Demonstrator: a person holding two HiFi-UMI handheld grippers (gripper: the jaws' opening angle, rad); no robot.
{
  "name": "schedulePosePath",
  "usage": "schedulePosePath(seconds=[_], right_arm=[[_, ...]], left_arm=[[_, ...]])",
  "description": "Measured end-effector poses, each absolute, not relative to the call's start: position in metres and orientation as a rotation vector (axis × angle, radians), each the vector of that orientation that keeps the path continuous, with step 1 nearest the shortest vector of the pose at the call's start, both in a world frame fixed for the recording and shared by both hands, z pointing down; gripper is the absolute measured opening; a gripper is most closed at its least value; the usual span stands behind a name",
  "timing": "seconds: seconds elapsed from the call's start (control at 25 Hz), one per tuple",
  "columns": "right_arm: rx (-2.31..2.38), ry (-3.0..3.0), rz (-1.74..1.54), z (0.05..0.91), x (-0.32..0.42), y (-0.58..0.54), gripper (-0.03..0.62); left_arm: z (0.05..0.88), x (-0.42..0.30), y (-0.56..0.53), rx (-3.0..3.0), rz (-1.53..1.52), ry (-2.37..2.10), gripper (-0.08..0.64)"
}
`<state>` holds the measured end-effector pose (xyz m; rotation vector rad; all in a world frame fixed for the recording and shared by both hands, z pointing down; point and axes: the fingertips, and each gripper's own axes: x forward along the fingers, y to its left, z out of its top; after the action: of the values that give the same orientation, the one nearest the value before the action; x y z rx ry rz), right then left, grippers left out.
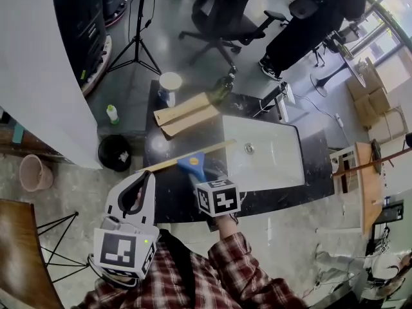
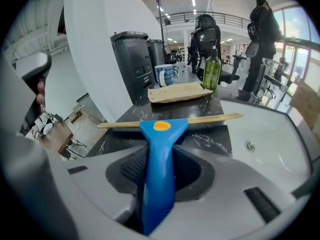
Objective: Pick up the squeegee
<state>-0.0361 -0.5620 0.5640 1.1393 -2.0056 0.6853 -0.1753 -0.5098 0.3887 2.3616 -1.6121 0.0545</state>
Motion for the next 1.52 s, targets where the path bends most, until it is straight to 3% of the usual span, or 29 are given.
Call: schedulePosePath(seconds=[0.96, 1.52], right_arm=[[1.577, -2.426, 0.361, 0.336, 0.028, -0.563, 0.135], [1.621, -2.581, 0.150, 0.275, 0.023, -0.521, 0.135]], left_arm=[[0.319, -0.148, -0.515, 2.566, 0.015, -1.585, 0.012], [0.304, -0.151, -0.523, 2.579, 0.022, -1.625, 0.011]])
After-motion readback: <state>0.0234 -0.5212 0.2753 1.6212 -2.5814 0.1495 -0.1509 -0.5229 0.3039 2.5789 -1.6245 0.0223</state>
